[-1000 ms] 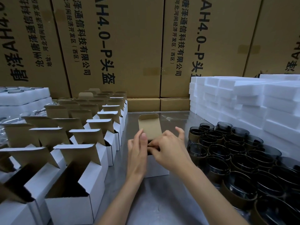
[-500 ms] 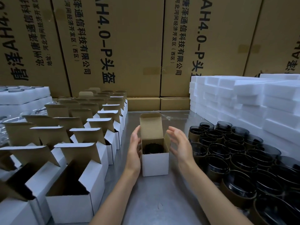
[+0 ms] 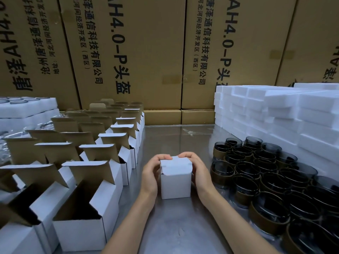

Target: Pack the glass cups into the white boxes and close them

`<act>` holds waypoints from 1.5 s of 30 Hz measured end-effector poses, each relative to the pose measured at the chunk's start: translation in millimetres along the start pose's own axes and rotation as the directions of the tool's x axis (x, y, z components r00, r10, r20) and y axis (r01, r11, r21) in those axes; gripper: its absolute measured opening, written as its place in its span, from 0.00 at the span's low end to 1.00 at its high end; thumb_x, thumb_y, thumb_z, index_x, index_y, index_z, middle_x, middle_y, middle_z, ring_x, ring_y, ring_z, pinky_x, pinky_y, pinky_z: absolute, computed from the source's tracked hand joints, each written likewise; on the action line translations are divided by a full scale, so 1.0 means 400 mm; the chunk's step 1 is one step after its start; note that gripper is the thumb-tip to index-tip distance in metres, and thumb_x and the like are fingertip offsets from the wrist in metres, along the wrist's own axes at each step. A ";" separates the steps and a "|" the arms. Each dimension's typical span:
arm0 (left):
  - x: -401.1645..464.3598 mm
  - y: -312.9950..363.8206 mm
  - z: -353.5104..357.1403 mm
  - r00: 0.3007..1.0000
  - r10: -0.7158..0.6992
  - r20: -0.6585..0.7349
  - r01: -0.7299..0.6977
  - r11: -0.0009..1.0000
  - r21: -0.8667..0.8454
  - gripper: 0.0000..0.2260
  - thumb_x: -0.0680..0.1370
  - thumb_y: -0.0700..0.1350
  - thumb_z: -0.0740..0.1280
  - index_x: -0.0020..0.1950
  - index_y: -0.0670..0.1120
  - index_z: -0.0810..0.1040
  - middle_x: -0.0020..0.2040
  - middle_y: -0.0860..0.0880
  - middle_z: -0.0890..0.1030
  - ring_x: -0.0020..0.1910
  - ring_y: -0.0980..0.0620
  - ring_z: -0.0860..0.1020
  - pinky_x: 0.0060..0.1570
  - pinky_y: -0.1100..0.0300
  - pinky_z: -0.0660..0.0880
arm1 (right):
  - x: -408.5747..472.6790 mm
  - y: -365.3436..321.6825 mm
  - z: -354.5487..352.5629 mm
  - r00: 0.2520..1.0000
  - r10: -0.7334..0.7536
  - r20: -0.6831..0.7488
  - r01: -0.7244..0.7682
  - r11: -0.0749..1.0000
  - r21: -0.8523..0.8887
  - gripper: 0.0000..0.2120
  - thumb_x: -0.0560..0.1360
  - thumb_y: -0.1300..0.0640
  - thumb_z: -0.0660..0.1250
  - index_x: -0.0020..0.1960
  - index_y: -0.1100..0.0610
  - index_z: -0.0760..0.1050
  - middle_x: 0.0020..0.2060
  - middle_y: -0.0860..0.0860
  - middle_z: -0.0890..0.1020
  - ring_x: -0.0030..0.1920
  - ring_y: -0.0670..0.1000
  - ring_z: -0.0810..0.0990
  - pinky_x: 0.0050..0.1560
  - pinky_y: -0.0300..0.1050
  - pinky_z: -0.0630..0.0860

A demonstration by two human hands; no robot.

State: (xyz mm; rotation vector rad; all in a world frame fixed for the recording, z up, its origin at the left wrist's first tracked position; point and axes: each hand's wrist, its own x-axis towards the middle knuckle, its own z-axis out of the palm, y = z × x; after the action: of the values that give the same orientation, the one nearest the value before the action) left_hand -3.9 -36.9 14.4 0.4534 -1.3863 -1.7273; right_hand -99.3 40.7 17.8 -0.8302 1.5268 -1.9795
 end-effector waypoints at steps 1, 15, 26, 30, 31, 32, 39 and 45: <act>0.001 -0.005 -0.005 1.000 0.023 0.013 -0.023 1.000 0.001 0.14 0.74 0.46 0.57 0.41 0.39 0.79 0.46 0.47 0.83 0.45 0.49 0.80 0.44 0.59 0.73 | -0.002 0.002 -0.002 1.000 -0.012 0.002 0.012 1.000 -0.009 0.10 0.76 0.58 0.58 0.41 0.54 0.76 0.43 0.54 0.80 0.42 0.51 0.76 0.35 0.39 0.68; -0.004 -0.009 -0.004 0.951 0.305 0.049 -0.302 0.883 0.359 0.17 0.68 0.60 0.72 0.43 0.47 0.79 0.38 0.63 0.80 0.36 0.67 0.75 0.36 0.75 0.67 | 0.002 0.027 0.009 0.969 -0.247 0.000 0.234 0.918 -0.319 0.25 0.69 0.30 0.56 0.43 0.51 0.74 0.37 0.47 0.74 0.37 0.41 0.71 0.40 0.37 0.67; -0.012 0.001 -0.002 0.951 0.300 0.076 -0.308 0.896 0.319 0.15 0.68 0.56 0.69 0.45 0.45 0.80 0.38 0.59 0.81 0.34 0.67 0.73 0.36 0.76 0.67 | -0.001 0.024 0.004 0.973 -0.232 0.012 0.221 0.907 -0.359 0.23 0.67 0.31 0.56 0.43 0.49 0.73 0.36 0.47 0.74 0.36 0.41 0.71 0.41 0.41 0.68; -0.013 0.001 -0.004 0.960 0.260 0.100 -0.278 0.914 0.294 0.12 0.69 0.53 0.71 0.46 0.46 0.81 0.41 0.59 0.82 0.38 0.67 0.77 0.37 0.76 0.69 | -0.001 0.024 0.001 0.972 -0.234 0.015 0.224 0.910 -0.348 0.11 0.77 0.44 0.62 0.43 0.50 0.74 0.35 0.47 0.74 0.36 0.43 0.71 0.41 0.44 0.68; -0.013 -0.001 -0.005 0.964 0.246 0.100 -0.265 0.922 0.284 0.10 0.70 0.50 0.71 0.46 0.46 0.82 0.42 0.58 0.83 0.40 0.67 0.77 0.37 0.76 0.69 | 0.000 0.026 -0.001 0.970 -0.241 0.012 0.230 0.908 -0.350 0.08 0.78 0.47 0.62 0.44 0.50 0.74 0.36 0.46 0.75 0.37 0.44 0.72 0.42 0.45 0.70; -0.013 -0.004 -0.008 0.967 0.232 0.100 -0.251 0.927 0.279 0.08 0.72 0.48 0.72 0.47 0.46 0.82 0.43 0.58 0.83 0.41 0.67 0.78 0.38 0.75 0.70 | -0.001 0.028 -0.001 0.969 -0.247 0.008 0.233 0.905 -0.355 0.06 0.78 0.50 0.62 0.45 0.50 0.74 0.37 0.45 0.77 0.39 0.44 0.74 0.44 0.46 0.71; -0.016 -0.015 -0.006 0.991 0.099 0.089 -0.122 0.945 0.302 0.17 0.76 0.43 0.69 0.63 0.54 0.73 0.63 0.55 0.73 0.62 0.60 0.72 0.54 0.73 0.69 | -0.019 0.032 0.002 0.969 -0.245 0.038 0.244 0.916 -0.318 0.05 0.76 0.57 0.64 0.49 0.49 0.75 0.45 0.40 0.78 0.48 0.42 0.76 0.48 0.36 0.71; -0.068 -0.015 -0.012 0.876 0.461 0.139 -0.439 0.646 0.624 0.18 0.71 0.55 0.70 0.59 0.54 0.77 0.59 0.56 0.70 0.63 0.60 0.68 0.62 0.75 0.60 | -0.046 0.030 0.000 0.934 -0.345 -0.093 0.283 0.874 -0.394 0.05 0.75 0.53 0.67 0.50 0.46 0.77 0.50 0.45 0.72 0.46 0.37 0.74 0.49 0.29 0.68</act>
State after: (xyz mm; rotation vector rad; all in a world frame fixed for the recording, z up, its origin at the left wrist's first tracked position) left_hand 12.8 -18.2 1.3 0.4412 -1.8720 -0.7958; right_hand -86.2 50.9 3.3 -1.1630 2.0170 -2.0476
